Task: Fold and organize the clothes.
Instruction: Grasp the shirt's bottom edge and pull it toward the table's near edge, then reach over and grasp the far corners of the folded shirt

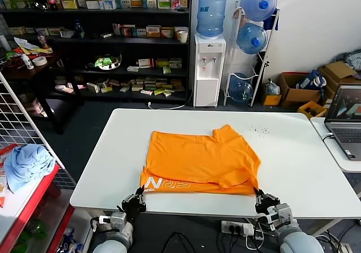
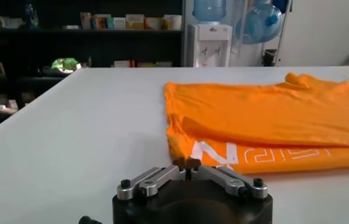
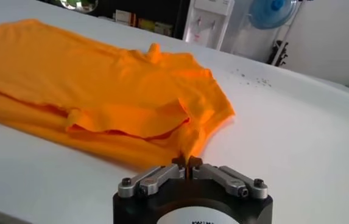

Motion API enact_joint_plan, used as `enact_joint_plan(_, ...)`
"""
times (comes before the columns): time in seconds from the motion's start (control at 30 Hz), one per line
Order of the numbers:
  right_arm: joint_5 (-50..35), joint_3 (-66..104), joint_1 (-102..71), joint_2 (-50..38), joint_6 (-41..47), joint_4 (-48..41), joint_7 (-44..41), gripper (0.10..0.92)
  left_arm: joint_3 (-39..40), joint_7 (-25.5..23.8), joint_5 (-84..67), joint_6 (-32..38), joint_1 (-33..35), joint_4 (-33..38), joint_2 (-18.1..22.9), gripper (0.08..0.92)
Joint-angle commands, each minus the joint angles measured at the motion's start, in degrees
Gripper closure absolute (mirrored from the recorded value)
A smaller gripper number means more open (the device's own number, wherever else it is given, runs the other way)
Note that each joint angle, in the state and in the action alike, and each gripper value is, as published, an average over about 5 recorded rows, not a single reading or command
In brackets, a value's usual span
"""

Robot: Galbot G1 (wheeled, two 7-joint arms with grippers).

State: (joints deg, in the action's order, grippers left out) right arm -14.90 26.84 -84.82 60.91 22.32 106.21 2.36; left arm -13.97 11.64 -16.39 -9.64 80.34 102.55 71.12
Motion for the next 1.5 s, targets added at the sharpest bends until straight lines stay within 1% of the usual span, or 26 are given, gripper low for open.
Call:
enact_joint_plan(0.03, 0.21, 0.79, -5.50, -0.52, 0.53, 3.85, 0.04, 0.847, -0.04, -0.06, 0.57, 0.01, 3.92, 4.01, -0.66, 0.896)
enact_joint_plan(0.13, 0.04, 1.25, -6.57, -1.09, 1.34, 5.51, 0.17, 0.762, -0.05, 0.09, 0.52, -0.18, 4.74, 5.07, -0.90, 0.849)
enact_joint_plan(0.3, -0.78, 1.86, -7.50, -1.99, 2.28, 9.14, 0.76, 0.615, 0.03, 0.57, -0.06, -1.08, 5.80, 7.32, -1.81, 0.706)
enact_joint_plan(0.43, -2.93, 2.21, -5.95, -3.55, -0.67, 11.48, 1.82, 0.502, -0.28, 0.73, 0.27, -0.89, 5.08, 8.66, -2.91, 0.593)
enact_joint_plan(0.53, -5.36, 2.24, -1.88, -5.22, -3.66, 10.24, 2.44, 0.416, -0.34, 0.40, 0.49, -0.18, 2.40, 8.91, -4.41, 0.507)
enact_joint_plan(0.6, -7.44, 1.99, 2.10, -6.33, -4.51, 7.72, 2.48, 0.355, -0.03, 0.30, -0.04, 0.26, -0.29, 8.48, -5.42, 0.446)
enact_joint_plan(0.7, -11.49, 0.78, 9.17, -7.64, -4.00, 3.04, 2.09, 0.272, 1.42, 0.27, -1.81, 0.73, -4.95, 6.81, -6.90, 0.359)
enact_joint_plan(0.8, -15.36, -0.94, 16.15, -8.14, -1.74, -1.68, 1.14, 0.218, 3.54, 0.28, -4.16, 0.98, -10.10, 3.23, -8.01, 0.273)
enact_joint_plan(0.9, -18.28, -2.51, 22.27, -8.27, 0.96, -6.35, 0.40, 0.205, 5.37, 0.53, -7.04, 0.94, -15.65, -1.75, -8.30, 0.205)
enact_joint_plan(0.97, -19.76, -3.27, 25.73, -8.23, 2.70, -9.06, -0.17, 0.203, 6.72, 0.64, -8.93, 0.72, -19.66, -5.37, -8.20, 0.184)
enact_joint_plan(1.17, -20.44, -5.86, 35.31, -7.24, 7.81, -18.56, -4.85, 0.203, 11.05, 0.66, -13.02, -0.59, -30.76, -15.80, -6.36, 0.177)
enact_joint_plan(1.33, -17.31, -8.45, 41.99, -5.04, 8.24, -27.86, -7.93, 0.203, 13.77, -0.25, -14.88, -2.27, -38.26, -25.25, -3.22, 0.177)
enact_joint_plan(1.5, -14.07, -9.84, 45.69, -3.47, 7.11, -34.47, -11.26, 0.203, 14.99, -1.78, -14.65, -3.43, -43.82, -34.26, -0.17, 0.177)
